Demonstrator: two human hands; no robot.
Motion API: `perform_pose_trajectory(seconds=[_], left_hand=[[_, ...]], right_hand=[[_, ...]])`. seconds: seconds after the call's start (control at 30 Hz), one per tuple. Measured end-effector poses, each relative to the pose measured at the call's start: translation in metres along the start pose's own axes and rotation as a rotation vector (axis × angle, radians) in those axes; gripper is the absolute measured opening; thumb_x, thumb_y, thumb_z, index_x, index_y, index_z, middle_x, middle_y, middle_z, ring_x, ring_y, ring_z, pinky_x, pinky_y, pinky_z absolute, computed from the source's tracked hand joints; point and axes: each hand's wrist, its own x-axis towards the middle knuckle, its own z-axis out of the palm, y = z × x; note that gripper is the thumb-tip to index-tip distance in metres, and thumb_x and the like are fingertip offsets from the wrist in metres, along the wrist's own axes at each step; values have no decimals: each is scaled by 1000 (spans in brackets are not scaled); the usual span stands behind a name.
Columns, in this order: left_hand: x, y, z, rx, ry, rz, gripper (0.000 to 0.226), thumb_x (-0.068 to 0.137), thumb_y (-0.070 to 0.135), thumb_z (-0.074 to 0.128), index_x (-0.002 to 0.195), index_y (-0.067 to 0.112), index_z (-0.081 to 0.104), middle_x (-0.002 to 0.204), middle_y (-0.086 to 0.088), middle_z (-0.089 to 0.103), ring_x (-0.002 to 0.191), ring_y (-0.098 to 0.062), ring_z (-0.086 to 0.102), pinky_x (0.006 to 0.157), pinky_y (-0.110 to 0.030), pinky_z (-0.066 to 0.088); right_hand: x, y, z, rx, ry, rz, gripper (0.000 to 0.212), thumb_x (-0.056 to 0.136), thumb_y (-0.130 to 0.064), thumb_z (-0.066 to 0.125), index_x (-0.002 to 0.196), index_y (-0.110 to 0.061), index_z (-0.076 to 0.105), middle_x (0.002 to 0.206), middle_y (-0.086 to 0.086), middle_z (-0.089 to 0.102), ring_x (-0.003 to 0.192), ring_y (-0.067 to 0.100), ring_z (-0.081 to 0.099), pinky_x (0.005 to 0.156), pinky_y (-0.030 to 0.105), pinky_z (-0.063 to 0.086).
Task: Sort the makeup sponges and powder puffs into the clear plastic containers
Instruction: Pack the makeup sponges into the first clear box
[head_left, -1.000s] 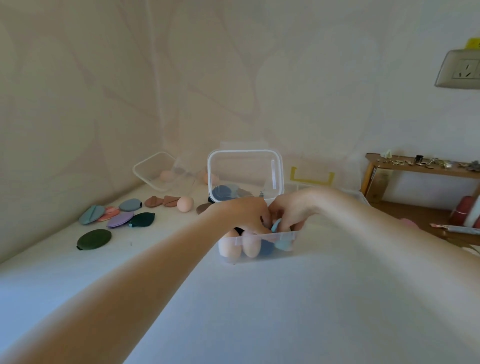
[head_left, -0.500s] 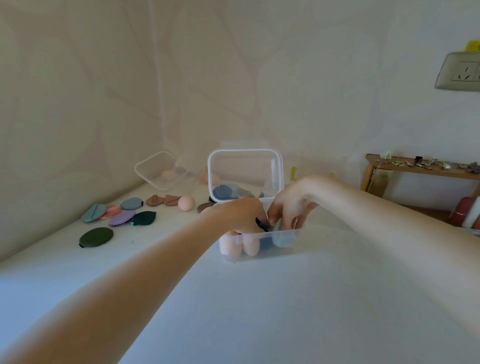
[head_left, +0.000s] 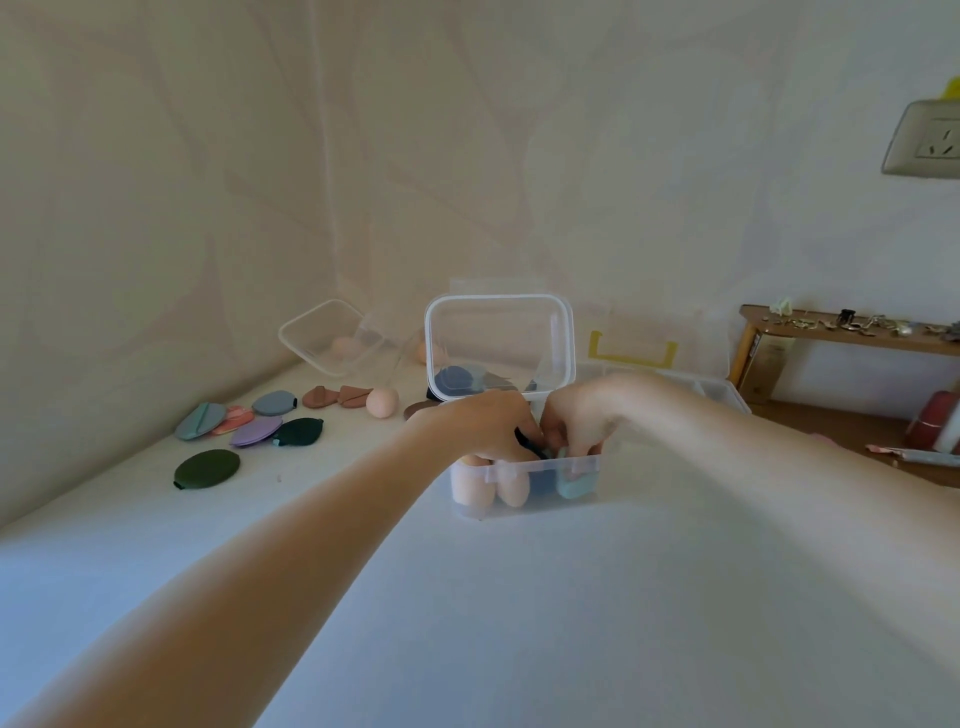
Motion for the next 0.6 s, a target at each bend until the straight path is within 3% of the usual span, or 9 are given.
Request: perform_pose_trajectory(seconds=[0.1,0.23,0.3,0.37,0.43,0.47,0.5,0.6], left_hand=[[1,1,1,-6,4,-8,30,86,39,59,107,21,71,87,-2,66,76,-16,54,67,-23,41],[2,4,2,-17,-1,-60,34,80,44,65,105,22,71,99,-5,68,82,-19,59,74,-29,50],[1,4,2,-30,8,-71,34,79,44,66,105,23,71,101,-3,68,89,-22,63,81,-33,53],[-2,4,1,-30,13,-75,34,79,45,65,104,24,71,97,-1,68,89,-21,63,80,-33,53],[-3,5,2,-17,5,-77,32,81,45,63,102,21,71,85,1,64,78,-19,59,71,-29,47],[-4,6,1,-9,1,-80,32,81,44,63,98,19,71,79,3,61,74,-18,56,68,-27,44],[-3,6,1,-6,-4,-84,31,80,44,63,96,19,71,76,3,59,72,-17,54,67,-27,43],[-4,5,0,-26,-11,-84,32,79,45,64,99,20,72,82,2,62,77,-17,56,70,-26,45]], right_hand=[[-2,6,5,-32,131,-7,32,77,-25,76,65,-20,47,69,-5,48,60,11,44,52,19,37],[-2,-8,2,-179,81,52,35,76,-30,77,62,-17,48,65,-3,51,72,19,54,64,25,46],[-3,-17,-4,-228,40,73,33,78,-28,75,63,-16,49,65,-3,53,68,18,55,67,26,48],[-2,-18,-6,-193,-16,75,20,79,-27,75,80,-11,62,82,2,65,69,18,61,70,26,53],[-1,-13,-5,-82,-59,81,42,78,-25,76,113,-5,64,113,6,68,91,22,69,86,31,56],[-2,-9,-5,-6,-58,85,48,78,-22,77,119,-3,61,116,6,66,95,23,69,87,31,57],[-2,-6,-4,48,-52,73,45,77,-19,77,116,-2,62,108,5,66,90,22,69,79,28,58],[-2,1,1,52,29,26,19,76,-18,78,79,-13,60,76,-3,56,72,18,59,56,19,48]])
